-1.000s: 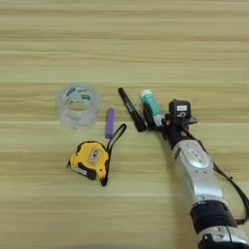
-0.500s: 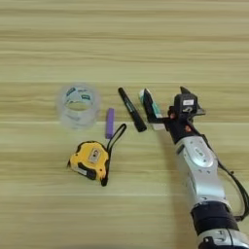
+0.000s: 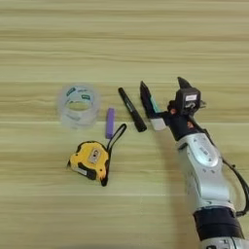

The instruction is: Move the objects on the table

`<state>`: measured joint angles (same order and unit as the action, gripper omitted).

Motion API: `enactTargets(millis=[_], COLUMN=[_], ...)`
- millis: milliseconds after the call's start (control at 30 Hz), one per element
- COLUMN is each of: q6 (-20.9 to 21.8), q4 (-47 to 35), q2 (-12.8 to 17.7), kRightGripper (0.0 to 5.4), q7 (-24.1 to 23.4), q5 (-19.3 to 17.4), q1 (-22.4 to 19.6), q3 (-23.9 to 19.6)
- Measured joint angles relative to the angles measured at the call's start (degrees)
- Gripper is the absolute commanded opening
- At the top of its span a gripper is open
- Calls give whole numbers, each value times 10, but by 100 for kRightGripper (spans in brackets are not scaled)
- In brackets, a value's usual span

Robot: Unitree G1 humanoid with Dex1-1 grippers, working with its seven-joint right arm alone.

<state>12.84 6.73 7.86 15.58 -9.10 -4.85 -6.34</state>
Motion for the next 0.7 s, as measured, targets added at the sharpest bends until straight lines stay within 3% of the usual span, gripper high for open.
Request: enactTargets(millis=[67, 267, 467, 600, 700], q6=[-13, -78, -108, -111, -110], q4=[-30, -160, -251, -267, -266], q2=[0, 10, 32, 35, 29], kRightGripper=[538, 538, 538, 538, 538], q7=[12, 82, 130, 146, 152], q5=[-9, -58, -58, -56, -35], q1=[16, 122, 213, 237, 240], q3=[9, 60, 113, 152, 198])
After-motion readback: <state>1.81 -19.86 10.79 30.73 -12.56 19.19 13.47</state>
